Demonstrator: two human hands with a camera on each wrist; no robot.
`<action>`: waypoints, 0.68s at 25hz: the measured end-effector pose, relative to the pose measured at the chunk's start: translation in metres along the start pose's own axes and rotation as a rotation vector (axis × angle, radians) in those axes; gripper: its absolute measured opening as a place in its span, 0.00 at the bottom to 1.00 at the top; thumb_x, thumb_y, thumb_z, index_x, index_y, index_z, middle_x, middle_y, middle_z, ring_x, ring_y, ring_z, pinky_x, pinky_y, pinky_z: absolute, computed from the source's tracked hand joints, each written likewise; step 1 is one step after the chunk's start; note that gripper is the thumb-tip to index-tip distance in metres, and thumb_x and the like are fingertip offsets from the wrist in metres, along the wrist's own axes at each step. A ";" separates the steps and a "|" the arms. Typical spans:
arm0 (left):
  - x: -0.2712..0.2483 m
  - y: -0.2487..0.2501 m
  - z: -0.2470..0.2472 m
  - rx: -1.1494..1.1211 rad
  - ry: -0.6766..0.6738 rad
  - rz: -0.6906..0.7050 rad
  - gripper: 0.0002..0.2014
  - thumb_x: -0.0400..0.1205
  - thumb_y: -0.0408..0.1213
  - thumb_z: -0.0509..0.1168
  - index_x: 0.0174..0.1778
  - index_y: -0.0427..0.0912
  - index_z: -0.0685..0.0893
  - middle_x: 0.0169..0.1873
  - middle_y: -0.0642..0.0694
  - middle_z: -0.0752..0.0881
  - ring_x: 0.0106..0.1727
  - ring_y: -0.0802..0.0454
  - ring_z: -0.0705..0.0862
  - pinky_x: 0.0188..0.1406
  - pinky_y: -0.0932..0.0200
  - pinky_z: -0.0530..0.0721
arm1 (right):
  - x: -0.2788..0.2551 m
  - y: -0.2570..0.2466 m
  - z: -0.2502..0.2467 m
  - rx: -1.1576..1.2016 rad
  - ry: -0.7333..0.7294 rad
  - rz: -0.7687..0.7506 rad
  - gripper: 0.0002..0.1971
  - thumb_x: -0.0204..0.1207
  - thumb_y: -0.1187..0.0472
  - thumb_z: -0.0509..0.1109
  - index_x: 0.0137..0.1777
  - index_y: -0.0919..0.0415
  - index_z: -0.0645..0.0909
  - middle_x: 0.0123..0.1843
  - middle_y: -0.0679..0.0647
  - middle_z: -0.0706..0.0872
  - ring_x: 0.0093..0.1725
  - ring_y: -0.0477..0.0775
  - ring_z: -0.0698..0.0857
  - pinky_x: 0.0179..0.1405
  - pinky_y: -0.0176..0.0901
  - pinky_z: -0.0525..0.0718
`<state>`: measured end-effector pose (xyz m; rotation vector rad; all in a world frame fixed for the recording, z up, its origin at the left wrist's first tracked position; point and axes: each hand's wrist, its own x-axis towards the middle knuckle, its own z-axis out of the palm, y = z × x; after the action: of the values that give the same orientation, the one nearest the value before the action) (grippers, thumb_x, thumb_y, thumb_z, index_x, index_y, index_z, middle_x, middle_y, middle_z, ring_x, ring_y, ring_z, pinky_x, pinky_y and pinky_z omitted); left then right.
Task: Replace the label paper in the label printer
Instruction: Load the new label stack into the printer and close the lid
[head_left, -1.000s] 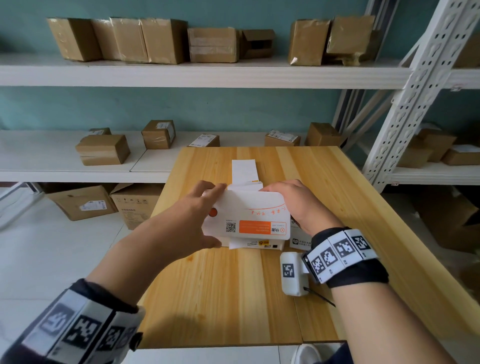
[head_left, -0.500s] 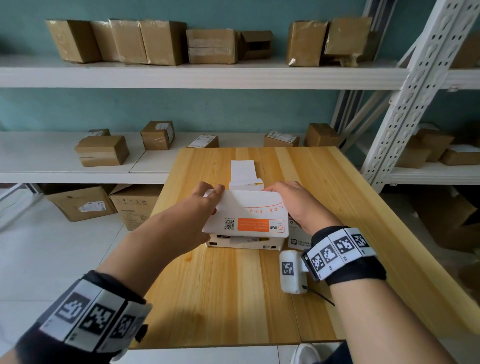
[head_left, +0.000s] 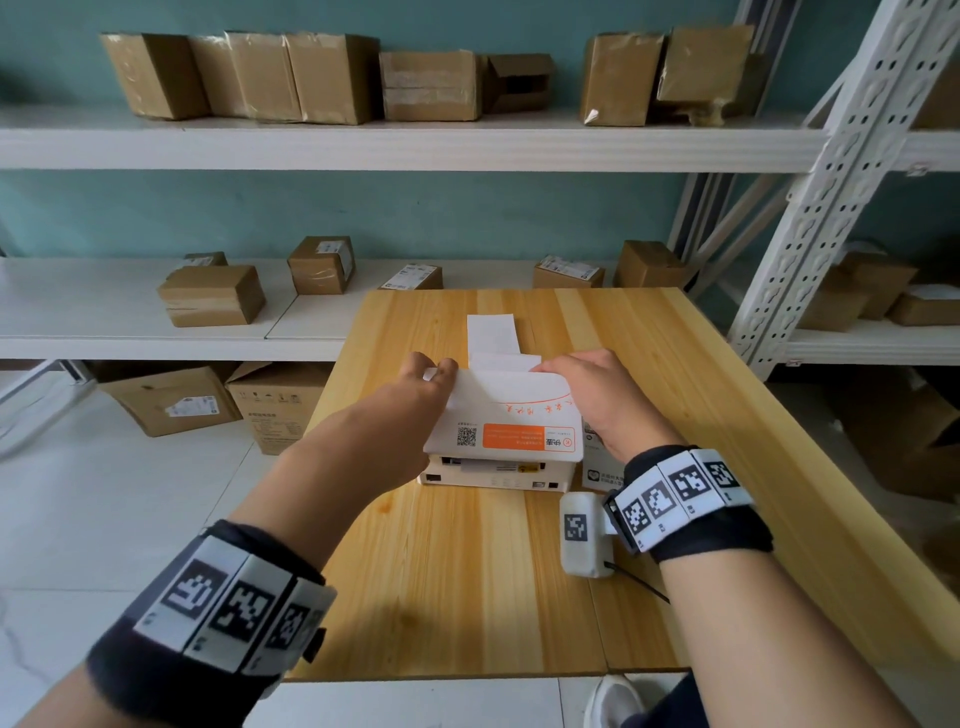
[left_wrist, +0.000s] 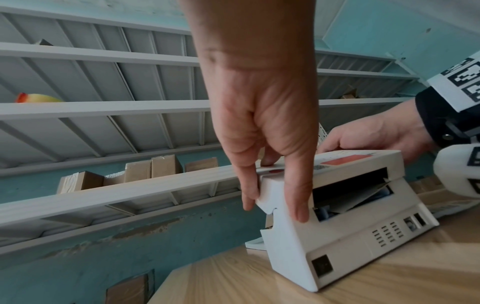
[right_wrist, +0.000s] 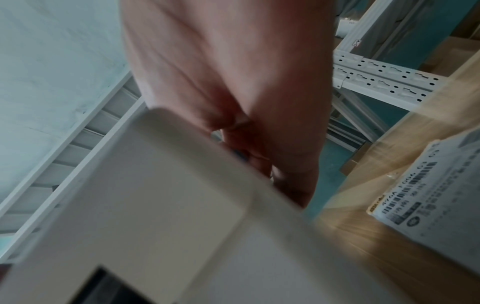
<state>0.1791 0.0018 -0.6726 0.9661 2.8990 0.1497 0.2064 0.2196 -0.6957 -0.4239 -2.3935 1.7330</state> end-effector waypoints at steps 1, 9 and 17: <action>0.000 0.000 -0.001 -0.018 -0.011 -0.004 0.47 0.77 0.30 0.74 0.86 0.44 0.50 0.77 0.45 0.63 0.58 0.46 0.85 0.48 0.62 0.83 | 0.000 0.000 0.000 0.003 0.001 0.003 0.17 0.82 0.60 0.66 0.48 0.78 0.86 0.35 0.61 0.86 0.34 0.57 0.83 0.34 0.45 0.71; 0.004 0.002 -0.005 -0.069 -0.067 -0.044 0.47 0.78 0.26 0.72 0.87 0.47 0.50 0.76 0.47 0.65 0.56 0.47 0.85 0.49 0.58 0.87 | 0.000 0.001 0.000 -0.017 -0.023 -0.014 0.14 0.84 0.56 0.64 0.46 0.54 0.92 0.39 0.54 0.91 0.35 0.53 0.85 0.35 0.44 0.74; 0.011 0.003 -0.007 -0.086 -0.113 -0.071 0.47 0.77 0.27 0.72 0.87 0.49 0.51 0.74 0.48 0.68 0.53 0.51 0.80 0.47 0.60 0.84 | 0.002 0.006 0.002 -0.021 -0.084 0.015 0.18 0.86 0.52 0.61 0.48 0.61 0.89 0.40 0.57 0.90 0.37 0.55 0.86 0.39 0.45 0.76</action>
<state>0.1711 0.0098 -0.6654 0.8285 2.7944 0.2056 0.2049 0.2204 -0.7021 -0.3800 -2.4741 1.7680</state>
